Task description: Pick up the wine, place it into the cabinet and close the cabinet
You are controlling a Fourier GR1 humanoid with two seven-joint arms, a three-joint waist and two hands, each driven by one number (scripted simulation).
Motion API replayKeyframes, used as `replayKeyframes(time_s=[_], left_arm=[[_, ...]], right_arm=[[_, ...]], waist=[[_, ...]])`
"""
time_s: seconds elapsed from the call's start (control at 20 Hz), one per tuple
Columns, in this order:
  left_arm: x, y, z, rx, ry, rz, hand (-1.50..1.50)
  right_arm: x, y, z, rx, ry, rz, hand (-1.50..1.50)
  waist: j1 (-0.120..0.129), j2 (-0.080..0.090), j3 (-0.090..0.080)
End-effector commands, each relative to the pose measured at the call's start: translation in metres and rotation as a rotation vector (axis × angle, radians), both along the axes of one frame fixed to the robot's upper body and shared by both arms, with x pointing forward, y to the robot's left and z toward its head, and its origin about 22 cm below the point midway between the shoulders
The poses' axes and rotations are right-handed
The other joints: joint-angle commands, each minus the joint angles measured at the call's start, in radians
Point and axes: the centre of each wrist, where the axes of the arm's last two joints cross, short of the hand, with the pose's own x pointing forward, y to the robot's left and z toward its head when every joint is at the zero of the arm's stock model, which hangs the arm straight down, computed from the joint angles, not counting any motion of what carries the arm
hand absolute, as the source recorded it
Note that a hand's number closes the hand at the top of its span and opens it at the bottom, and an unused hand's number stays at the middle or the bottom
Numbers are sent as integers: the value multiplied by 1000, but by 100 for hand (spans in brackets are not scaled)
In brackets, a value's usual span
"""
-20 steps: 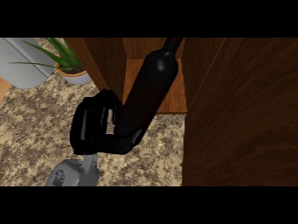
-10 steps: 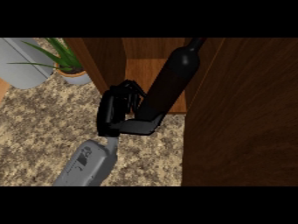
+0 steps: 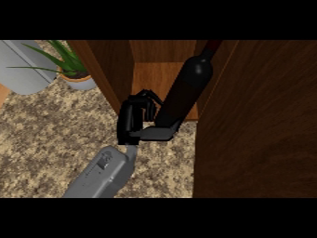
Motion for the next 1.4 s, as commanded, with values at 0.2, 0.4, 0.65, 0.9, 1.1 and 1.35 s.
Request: replayKeyframes(time_s=[0.2, 0.4, 0.65, 0.9, 1.1, 1.35], left_arm=[[17, 4, -32, -6, 49, 13, 150], [0, 13, -62, 2, 48, 57, 150], [16, 26, -61, -88, 71, 69, 150], [32, 27, -65, -139, 92, 17, 150], [35, 37, -74, -118, 96, 0, 150], [54, 16, -48, -103, 92, 3, 150]], right_arm=[[3, 0, -3, -15, 13, 10, -150], [4, -17, 11, 16, 9, 6, -150], [-14, -2, 12, 0, 12, -16, -150], [18, -15, -2, 11, 25, 7, -150], [4, -15, -10, 13, 13, -15, -150], [1, 0, -13, 21, 19, 14, -150]], waist=[[-3, 1, 0], [-5, 2, 0], [-2, 1, 0], [-6, 4, 0], [-5, 2, 0], [-21, 5, -1]])
